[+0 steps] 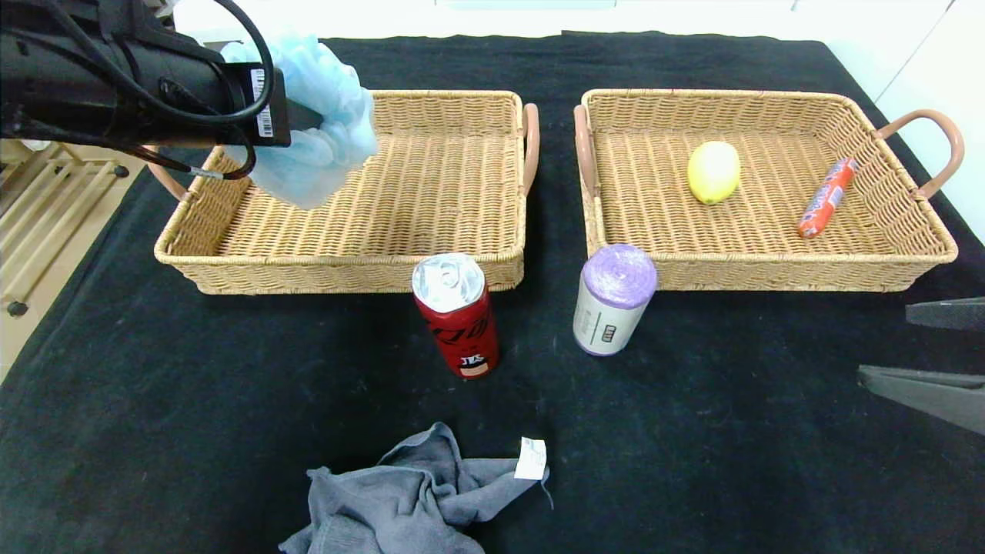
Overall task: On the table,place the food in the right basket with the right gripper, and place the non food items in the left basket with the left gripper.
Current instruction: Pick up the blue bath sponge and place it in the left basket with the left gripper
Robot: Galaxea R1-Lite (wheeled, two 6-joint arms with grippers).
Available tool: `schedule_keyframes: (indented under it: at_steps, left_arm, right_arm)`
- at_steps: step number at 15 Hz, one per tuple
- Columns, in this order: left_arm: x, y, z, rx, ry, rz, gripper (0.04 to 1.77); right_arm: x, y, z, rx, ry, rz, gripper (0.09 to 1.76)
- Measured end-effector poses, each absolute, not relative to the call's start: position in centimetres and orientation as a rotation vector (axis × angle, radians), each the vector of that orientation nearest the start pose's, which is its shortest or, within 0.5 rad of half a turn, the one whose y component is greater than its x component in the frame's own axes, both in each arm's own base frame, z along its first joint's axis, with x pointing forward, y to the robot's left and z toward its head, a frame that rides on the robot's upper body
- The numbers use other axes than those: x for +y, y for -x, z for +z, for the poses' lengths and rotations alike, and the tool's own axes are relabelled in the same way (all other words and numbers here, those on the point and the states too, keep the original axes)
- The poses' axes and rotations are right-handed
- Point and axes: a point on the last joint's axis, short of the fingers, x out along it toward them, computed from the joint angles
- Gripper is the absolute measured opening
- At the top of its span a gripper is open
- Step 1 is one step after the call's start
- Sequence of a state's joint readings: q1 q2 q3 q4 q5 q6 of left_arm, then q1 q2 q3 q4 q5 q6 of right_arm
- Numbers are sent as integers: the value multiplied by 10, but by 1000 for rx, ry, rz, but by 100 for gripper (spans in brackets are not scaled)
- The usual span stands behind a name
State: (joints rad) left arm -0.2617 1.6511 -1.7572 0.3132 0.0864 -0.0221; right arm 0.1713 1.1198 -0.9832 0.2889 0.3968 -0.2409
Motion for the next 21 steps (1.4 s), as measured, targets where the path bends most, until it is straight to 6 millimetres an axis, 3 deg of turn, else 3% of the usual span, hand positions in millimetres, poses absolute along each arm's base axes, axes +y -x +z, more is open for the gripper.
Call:
schedule_keyframes:
  at_steps: [7, 15, 21]
  left_arm:
    - [-58, -338, 354, 167, 2, -155, 66]
    - [-49, -365, 339, 152, -5, -137, 66]
    - [-47, -366, 339, 153, -1, -149, 120]
  right_arm:
    - [33, -140, 280, 356, 183, 605, 171]
    - [33, -140, 279, 358, 183, 605, 171]
    - [33, -140, 279, 358, 182, 606, 171]
